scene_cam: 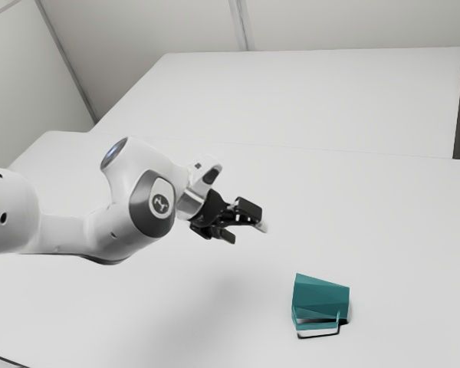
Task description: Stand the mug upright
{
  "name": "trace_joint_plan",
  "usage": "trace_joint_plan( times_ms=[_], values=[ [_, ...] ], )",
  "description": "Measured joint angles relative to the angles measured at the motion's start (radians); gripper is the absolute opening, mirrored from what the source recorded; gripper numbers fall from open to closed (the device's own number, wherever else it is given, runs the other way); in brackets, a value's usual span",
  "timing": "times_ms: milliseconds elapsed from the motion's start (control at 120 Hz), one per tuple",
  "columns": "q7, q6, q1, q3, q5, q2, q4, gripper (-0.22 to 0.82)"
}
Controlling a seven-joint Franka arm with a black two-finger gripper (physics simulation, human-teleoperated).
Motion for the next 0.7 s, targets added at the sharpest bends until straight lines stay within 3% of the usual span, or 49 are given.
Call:
trace_joint_plan(
  times_ms=[242, 700],
  values=[
    [0.008, 0.040, -0.011, -0.045, -0.050, 0.057, -0.001, 0.60],
    [0.021, 0.116, -0.129, -0.048, -0.059, 0.116, 0.006, 0.60]
  ],
)
